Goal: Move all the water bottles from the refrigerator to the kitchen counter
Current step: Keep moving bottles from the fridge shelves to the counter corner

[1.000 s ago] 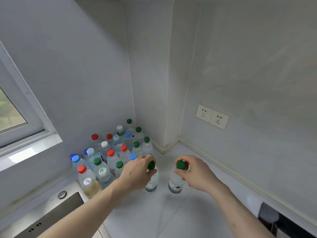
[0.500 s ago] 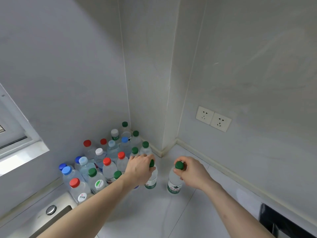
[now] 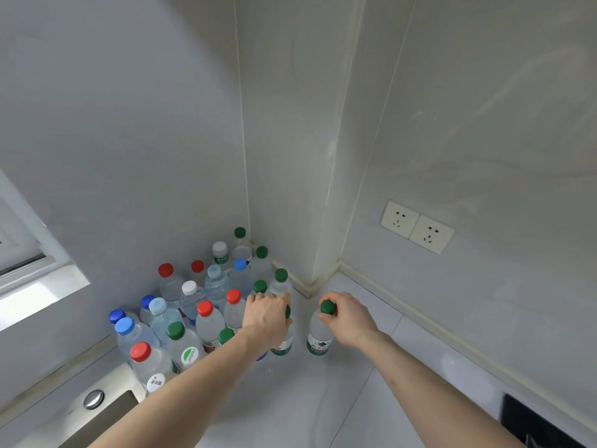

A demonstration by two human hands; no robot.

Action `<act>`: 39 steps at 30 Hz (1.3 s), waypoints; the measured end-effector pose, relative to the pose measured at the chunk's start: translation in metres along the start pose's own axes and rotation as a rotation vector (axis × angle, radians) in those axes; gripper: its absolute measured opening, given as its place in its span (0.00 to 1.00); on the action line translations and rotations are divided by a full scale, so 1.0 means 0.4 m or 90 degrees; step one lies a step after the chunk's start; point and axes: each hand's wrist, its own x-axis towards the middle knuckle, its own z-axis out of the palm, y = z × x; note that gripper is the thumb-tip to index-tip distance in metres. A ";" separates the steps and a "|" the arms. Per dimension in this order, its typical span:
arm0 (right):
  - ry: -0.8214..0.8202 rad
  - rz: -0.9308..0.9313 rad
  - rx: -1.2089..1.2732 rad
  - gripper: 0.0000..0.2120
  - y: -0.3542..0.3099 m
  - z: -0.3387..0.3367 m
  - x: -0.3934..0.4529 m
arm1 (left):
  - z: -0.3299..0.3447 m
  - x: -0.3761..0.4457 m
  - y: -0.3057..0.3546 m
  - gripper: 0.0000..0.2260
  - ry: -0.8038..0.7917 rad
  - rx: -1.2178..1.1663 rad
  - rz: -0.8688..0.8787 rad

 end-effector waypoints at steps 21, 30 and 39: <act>0.001 -0.043 -0.046 0.16 -0.100 0.059 0.137 | -0.026 0.023 -0.013 0.12 0.036 0.030 -0.034; 0.019 -0.035 0.042 0.25 -0.086 0.006 0.041 | -0.065 -0.019 -0.028 0.16 0.062 -0.021 -0.016; 0.096 0.025 0.268 0.24 0.016 -0.002 -0.241 | -0.061 -0.193 0.053 0.16 0.081 -0.286 0.066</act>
